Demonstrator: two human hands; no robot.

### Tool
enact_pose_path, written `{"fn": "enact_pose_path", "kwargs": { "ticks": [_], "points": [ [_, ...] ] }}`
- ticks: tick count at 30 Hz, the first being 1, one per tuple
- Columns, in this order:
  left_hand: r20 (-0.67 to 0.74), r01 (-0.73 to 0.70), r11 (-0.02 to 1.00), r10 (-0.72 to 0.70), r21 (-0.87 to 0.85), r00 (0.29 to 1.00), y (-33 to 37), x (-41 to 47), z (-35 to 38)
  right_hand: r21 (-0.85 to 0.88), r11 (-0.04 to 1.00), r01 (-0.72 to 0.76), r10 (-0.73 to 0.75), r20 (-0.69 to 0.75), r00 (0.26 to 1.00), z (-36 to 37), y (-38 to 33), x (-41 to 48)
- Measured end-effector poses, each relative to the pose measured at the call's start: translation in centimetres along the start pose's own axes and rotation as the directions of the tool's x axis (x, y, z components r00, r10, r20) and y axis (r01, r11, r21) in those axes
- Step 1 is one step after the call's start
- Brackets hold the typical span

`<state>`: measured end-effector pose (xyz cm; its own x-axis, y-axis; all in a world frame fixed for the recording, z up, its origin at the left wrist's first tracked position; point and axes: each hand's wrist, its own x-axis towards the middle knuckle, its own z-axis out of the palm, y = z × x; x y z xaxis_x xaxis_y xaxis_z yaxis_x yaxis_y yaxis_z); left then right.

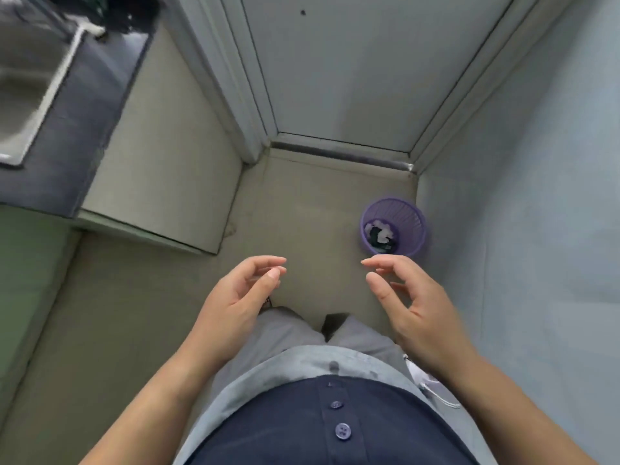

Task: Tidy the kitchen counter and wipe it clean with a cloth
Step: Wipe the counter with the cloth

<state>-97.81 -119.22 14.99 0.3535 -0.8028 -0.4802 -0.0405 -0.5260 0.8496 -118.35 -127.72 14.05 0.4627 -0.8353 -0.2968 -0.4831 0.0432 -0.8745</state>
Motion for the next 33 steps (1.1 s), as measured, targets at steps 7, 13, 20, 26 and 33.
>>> {"fn": "enact_pose_path", "kwargs": {
  "ticks": [7,13,20,26,33],
  "points": [
    [-0.241,0.048,0.985,-0.088,-0.167,0.967,-5.1,-5.7,-6.2,-0.122,0.986,0.114,-0.076,0.279,0.957,7.9,-2.7,0.0],
    [-0.388,0.050,0.944,-0.182,-0.325,0.903,-10.9,-11.4,-13.6,-0.173,0.956,0.238,-0.127,0.485,0.865,18.9,-6.6,-0.7],
    [-0.558,0.000,0.931,-0.218,-0.365,0.801,-18.3,-18.0,-27.9,-0.128,0.895,0.426,-0.261,0.624,0.736,35.8,-14.5,-1.4],
    [-0.671,-0.053,0.896,-0.291,-0.441,0.682,-22.4,-21.9,-36.3,-0.095,0.850,0.518,-0.287,0.741,0.607,46.2,-19.4,-1.9],
    [-0.686,-0.075,0.818,-0.424,-0.570,0.591,-26.5,-21.3,-42.9,-0.110,0.816,0.567,-0.194,0.872,0.449,56.8,-22.7,0.7]
  ]
}}
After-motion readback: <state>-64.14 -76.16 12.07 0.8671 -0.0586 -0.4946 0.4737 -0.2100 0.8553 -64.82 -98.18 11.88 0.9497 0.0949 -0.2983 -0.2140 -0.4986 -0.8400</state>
